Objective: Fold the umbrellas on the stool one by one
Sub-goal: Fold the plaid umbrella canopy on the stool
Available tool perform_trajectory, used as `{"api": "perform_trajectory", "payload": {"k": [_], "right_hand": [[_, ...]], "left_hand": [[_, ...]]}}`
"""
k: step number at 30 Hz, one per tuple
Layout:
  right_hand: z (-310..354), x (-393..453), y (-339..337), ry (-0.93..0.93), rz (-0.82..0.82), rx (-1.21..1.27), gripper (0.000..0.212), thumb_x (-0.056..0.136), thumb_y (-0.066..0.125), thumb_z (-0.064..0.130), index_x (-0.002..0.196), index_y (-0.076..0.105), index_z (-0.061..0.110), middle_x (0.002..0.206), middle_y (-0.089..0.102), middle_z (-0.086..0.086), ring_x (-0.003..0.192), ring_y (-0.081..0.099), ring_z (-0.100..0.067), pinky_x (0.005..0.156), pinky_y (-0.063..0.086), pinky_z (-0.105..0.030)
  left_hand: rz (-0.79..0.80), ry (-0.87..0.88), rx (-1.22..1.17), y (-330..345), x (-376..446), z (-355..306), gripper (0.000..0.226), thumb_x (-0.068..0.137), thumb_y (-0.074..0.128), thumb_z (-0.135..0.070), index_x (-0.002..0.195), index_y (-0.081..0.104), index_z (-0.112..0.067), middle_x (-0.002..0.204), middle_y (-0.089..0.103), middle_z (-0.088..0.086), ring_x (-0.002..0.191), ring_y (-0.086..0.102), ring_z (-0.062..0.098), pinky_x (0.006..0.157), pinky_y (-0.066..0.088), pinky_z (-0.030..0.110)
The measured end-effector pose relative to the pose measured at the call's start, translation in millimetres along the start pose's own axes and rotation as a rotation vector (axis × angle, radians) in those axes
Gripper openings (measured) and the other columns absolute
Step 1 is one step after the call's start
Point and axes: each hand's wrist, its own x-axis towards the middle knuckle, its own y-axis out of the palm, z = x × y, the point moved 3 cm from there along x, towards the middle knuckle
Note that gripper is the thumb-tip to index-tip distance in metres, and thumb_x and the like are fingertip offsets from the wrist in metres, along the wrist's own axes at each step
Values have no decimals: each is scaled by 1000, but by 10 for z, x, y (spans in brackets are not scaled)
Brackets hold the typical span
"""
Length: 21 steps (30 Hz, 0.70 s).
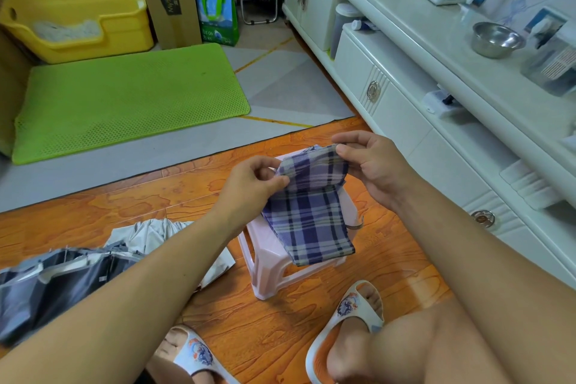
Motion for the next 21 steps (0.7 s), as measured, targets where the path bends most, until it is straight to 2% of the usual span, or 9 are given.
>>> {"api": "perform_trajectory", "payload": {"k": [2, 3, 5, 6, 9, 12, 14, 18, 21], "right_hand": [[-5, 8, 0, 0, -2, 6, 17, 98, 61, 1, 107, 71, 11, 94, 77, -5, 87, 73, -16, 81, 58, -32], [-8, 12, 1, 1, 0, 7, 17, 98, 61, 1, 107, 71, 11, 94, 77, -5, 87, 73, -17, 81, 58, -32], [-18, 20, 6, 5, 7, -2, 17, 98, 61, 2, 108, 71, 11, 96, 77, -6, 88, 73, -18, 83, 59, -34], [-19, 24, 7, 6, 11, -5, 17, 98, 61, 2, 108, 71, 11, 96, 77, -6, 89, 73, -18, 84, 59, -34], [-12, 29, -5, 3, 18, 2, 16, 98, 61, 2, 106, 71, 11, 93, 77, -5, 88, 73, -18, 81, 59, -32], [-12, 24, -45, -6, -13, -22, 17, 97, 61, 0, 103, 72, 11, 89, 77, -2, 84, 72, -14, 76, 57, -27], [-37, 20, -67, 4, -24, -53, 17, 97, 62, -1, 102, 73, 10, 91, 77, -3, 85, 72, -14, 76, 57, -26], [-60, 17, -87, 17, -19, -118, 18, 96, 62, 0, 104, 74, 10, 99, 77, -7, 92, 73, -16, 77, 58, -24], [-43, 16, -114, 4, -22, -131, 18, 94, 66, 0, 102, 75, 13, 103, 76, -9, 95, 72, -18, 77, 58, -24]], "left_hand": [[29, -136, -176, 26, -24, -39, 13, 95, 71, -25, 99, 69, -12, 72, 66, -5, 69, 64, 12, 49, 46, 17], [48, -188, -208, 41, -39, -47, 20, 98, 66, -31, 92, 68, -12, 70, 68, -5, 65, 64, 11, 47, 45, 15], [78, -257, -180, 62, -75, -58, 33, 102, 58, -39, 81, 66, -16, 62, 67, -8, 57, 60, 7, 45, 42, 15], [79, -271, -172, 67, -83, -56, 33, 102, 57, -40, 80, 67, -17, 65, 68, -7, 59, 60, 7, 46, 42, 15], [19, -261, -285, 55, -58, -34, 21, 100, 64, -26, 84, 69, -14, 78, 71, 1, 69, 62, 12, 50, 47, 18], [-108, -250, -430, 17, -82, -56, 18, 98, 65, -15, 81, 67, -13, 68, 69, -1, 59, 62, 8, 48, 47, 18], [-139, -222, -477, 22, -123, -48, 17, 99, 64, -14, 82, 66, -12, 72, 71, 1, 60, 65, 8, 51, 50, 19], [-210, -114, -291, 11, -156, -23, 10, 95, 71, -15, 90, 62, -15, 81, 67, 2, 71, 65, 11, 59, 52, 22], [-172, -15, -193, -5, -124, -60, 30, 89, 77, -10, 110, 57, -17, 84, 65, 3, 70, 63, 9, 58, 50, 22]]}}
